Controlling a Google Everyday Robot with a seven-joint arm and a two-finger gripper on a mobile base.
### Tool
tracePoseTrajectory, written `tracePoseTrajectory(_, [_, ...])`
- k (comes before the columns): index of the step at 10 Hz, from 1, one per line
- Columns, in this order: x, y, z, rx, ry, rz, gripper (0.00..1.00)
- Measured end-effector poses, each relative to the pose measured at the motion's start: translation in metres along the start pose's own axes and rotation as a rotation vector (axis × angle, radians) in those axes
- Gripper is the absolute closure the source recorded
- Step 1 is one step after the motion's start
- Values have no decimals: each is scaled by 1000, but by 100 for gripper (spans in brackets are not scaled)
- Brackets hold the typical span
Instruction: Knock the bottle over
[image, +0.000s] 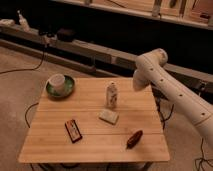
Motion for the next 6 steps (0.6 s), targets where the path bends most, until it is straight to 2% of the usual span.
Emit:
tracePoseTrajectory(1, [-4,0,3,7,-16,-12,100])
tracePoseTrajectory(4, [-48,-8,28,60,-101,-113,100])
tracePoseTrajectory(5, [-54,-11,34,93,-106,-144,100])
tracePoseTrajectory(6, [-55,-14,40,132,-91,-171,100])
